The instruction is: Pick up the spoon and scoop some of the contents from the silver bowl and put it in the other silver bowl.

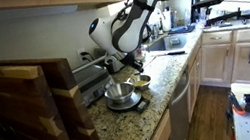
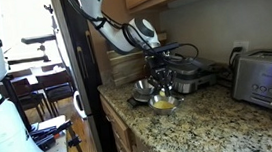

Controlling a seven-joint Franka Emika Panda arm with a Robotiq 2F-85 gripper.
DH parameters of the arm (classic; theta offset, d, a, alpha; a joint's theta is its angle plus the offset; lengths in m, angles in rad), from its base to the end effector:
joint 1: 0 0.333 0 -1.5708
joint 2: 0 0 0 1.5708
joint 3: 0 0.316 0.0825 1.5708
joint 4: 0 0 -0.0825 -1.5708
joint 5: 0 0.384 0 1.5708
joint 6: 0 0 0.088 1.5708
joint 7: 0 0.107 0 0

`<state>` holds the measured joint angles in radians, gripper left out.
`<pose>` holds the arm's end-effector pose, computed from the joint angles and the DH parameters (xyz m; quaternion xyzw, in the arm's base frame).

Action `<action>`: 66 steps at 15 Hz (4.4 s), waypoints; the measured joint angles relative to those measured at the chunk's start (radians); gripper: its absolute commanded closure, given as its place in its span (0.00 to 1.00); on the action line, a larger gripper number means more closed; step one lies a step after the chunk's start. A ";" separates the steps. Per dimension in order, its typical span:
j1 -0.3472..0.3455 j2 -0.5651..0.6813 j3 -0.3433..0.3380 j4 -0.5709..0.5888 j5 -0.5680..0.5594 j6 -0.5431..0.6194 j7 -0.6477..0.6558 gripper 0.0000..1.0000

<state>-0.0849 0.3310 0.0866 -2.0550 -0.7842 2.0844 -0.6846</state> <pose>0.5669 -0.0350 0.2635 0.7857 0.5305 -0.2242 0.2258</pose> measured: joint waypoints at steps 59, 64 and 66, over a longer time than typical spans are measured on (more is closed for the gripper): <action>0.218 -0.201 0.103 -0.406 -1.079 -0.001 1.532 0.97; 0.215 -0.201 0.102 -0.424 -1.020 0.026 1.519 0.97; 0.213 -0.201 0.101 -0.431 -0.916 0.078 1.419 0.97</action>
<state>0.1277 0.1304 0.1873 -2.4865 -1.6997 2.1629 0.7347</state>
